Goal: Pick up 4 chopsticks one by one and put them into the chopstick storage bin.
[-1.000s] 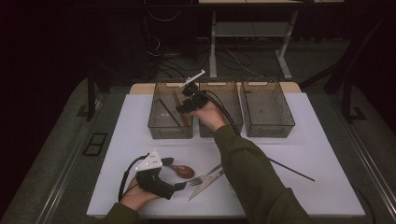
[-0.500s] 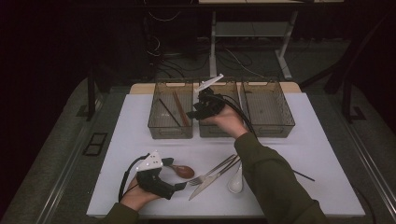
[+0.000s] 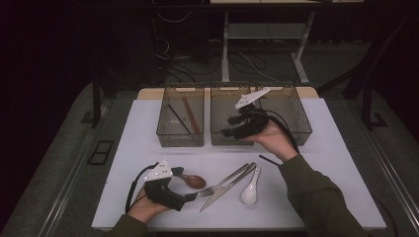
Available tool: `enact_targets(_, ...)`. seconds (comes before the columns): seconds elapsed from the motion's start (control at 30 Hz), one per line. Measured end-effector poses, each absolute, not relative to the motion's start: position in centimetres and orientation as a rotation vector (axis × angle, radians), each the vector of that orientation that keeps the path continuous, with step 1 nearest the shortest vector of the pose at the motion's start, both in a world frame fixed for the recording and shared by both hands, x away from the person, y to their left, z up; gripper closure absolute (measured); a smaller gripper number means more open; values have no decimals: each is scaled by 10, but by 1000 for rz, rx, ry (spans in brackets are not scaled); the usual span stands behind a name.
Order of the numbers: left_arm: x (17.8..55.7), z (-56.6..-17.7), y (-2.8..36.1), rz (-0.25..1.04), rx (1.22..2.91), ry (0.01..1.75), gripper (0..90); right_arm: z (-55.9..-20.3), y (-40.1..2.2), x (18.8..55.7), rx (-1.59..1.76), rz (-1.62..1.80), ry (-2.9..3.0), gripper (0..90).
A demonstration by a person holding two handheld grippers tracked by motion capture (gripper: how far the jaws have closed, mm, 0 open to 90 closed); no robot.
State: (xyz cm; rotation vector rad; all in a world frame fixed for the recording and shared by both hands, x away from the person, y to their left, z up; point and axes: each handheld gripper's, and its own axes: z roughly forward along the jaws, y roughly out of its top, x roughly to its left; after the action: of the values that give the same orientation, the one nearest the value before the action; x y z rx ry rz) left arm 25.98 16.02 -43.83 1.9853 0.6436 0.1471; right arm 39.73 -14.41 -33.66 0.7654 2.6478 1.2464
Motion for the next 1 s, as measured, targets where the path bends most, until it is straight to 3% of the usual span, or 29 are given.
enact_targets(0.53,260,-439,160,150,1986,654,0,-358,-218,362,763,1214,2646,415)
enact_targets(1.0,259,-438,160,158,1989,648,0,-366,-257,341,793,1006,2691,426)
